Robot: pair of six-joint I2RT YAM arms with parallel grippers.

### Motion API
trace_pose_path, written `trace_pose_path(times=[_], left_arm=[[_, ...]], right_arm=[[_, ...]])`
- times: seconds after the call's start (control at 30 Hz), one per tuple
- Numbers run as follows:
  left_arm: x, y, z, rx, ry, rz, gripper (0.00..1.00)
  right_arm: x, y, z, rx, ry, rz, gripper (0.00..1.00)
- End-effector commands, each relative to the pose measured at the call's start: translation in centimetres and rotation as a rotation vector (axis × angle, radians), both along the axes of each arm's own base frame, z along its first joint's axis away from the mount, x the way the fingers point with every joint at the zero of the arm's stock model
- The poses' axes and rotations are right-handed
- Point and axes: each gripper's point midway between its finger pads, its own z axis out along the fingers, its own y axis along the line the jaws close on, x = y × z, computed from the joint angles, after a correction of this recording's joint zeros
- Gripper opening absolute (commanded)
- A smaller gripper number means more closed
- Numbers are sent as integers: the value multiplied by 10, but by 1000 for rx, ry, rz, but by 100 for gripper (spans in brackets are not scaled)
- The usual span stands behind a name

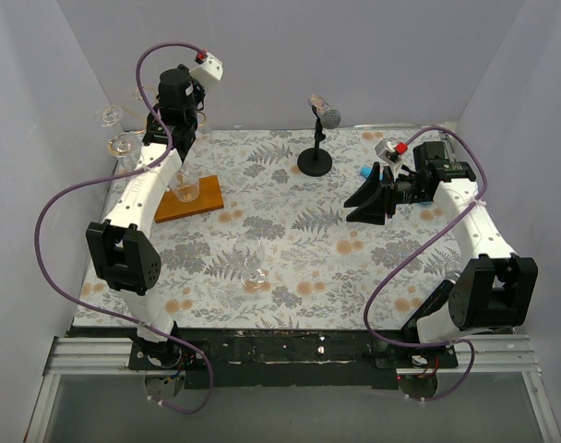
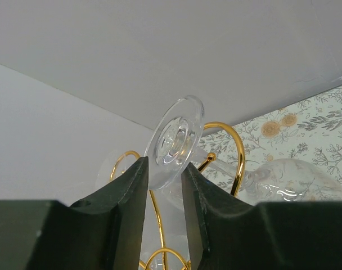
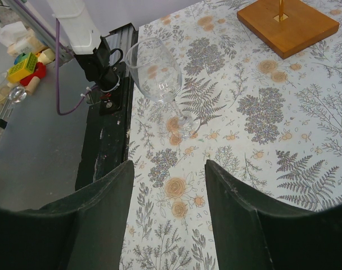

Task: Place the wine glass upside down on the wine glass rack
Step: Turn the wine glass upside down at the wine rack.

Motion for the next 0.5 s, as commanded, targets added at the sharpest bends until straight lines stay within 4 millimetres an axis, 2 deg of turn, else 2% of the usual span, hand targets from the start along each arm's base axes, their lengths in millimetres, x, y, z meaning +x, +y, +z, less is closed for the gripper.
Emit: trace_pose_path(times=[0.0,0.47], left_arm=[[-23,9,54,-45,-129,12,30],[-33,13,61,-53,-147,25,42]], right_arm=[[-1,3,15,29,-29,16,61],[-2,3,16,28,-34,16,61]])
